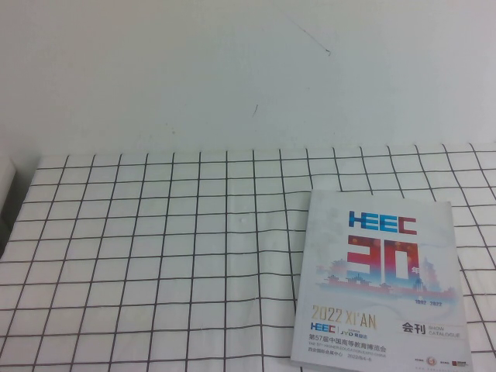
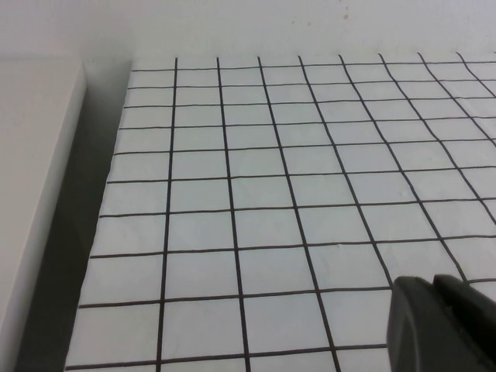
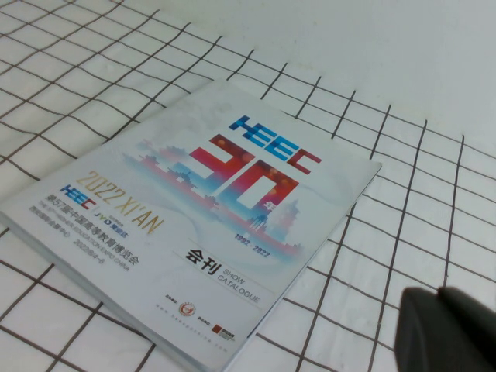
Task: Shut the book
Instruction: 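Close the open booklet and leave it lying on the table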
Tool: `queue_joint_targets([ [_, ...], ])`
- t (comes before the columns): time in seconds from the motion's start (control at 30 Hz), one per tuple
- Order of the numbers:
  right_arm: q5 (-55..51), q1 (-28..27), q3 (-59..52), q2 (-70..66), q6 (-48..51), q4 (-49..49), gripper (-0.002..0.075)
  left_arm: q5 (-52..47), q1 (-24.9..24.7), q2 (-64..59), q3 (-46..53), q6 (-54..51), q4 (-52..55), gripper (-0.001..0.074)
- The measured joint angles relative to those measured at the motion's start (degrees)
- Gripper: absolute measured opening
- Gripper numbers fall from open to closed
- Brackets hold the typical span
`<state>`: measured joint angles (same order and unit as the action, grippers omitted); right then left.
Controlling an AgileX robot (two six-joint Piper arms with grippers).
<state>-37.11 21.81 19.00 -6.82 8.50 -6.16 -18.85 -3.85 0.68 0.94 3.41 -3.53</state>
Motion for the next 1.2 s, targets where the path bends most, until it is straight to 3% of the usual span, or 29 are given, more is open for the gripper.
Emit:
queue_joint_targets([
  [0.7,0.16,0.0,-0.1,0.0,0.0,-0.12,-0.0003,0.0,0.0,0.0,0.0,-0.85,0.0,-0.0002],
  [0.8,2.07,-1.0,-1.41,0.54,0.0,-4.96,-0.0003,-0.1,0.0,0.0,0.0,-0.64,0.04,-0.0002],
  [0.9,4.36,-5.13,-3.77,2.62,0.0,-6.55,-0.0003,-0.09,0.0,0.0,0.0,-0.28,0.13,-0.0002],
  [1.2,14.26,-24.99,-16.08,7.54,-1.59,-4.45,-0.0003,-0.09,0.0,0.0,0.0,-0.28,0.17,-0.0002],
])
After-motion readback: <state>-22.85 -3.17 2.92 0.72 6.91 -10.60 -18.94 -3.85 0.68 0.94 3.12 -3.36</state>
